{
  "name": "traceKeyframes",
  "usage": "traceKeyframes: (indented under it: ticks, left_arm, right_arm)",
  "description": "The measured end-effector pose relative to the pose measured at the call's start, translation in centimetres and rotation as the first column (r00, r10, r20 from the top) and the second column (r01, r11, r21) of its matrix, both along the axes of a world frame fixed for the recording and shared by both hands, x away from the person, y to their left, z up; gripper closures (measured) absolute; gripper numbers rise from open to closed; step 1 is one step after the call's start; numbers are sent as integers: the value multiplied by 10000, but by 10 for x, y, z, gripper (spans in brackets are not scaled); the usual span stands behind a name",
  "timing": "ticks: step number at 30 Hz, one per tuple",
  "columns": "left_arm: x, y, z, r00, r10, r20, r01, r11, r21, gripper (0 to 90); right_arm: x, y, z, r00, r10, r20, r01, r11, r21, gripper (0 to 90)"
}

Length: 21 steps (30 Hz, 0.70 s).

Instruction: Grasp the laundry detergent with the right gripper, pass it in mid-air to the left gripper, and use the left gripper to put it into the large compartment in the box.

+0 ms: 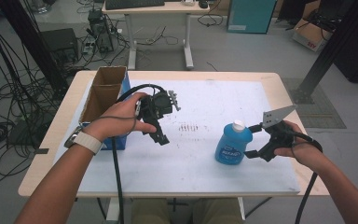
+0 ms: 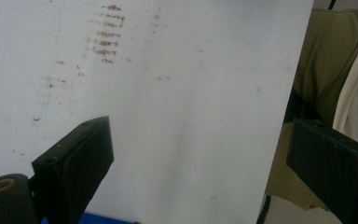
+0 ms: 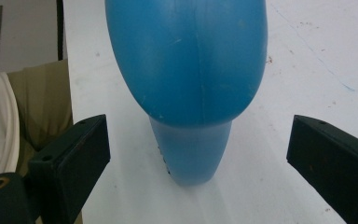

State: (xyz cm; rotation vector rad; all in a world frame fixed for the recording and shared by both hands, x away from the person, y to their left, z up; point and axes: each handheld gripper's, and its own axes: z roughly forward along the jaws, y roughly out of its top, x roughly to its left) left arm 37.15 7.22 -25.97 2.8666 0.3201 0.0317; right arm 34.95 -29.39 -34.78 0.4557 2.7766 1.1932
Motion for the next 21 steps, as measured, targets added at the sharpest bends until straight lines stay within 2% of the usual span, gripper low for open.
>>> traceKeyframes:
  ticks: [13,21]
  left_arm:
    - [0,1,0,10000,60,-40,-60,10000,24,77]
    - [0,0,-1,10000,10,-32,-10,10000,21,77]
  right_arm:
    - [0,0,-2,9999,-75,74,74,9999,96,59]
    - [-1,1,-9,9999,-123,106,120,9996,253,59]
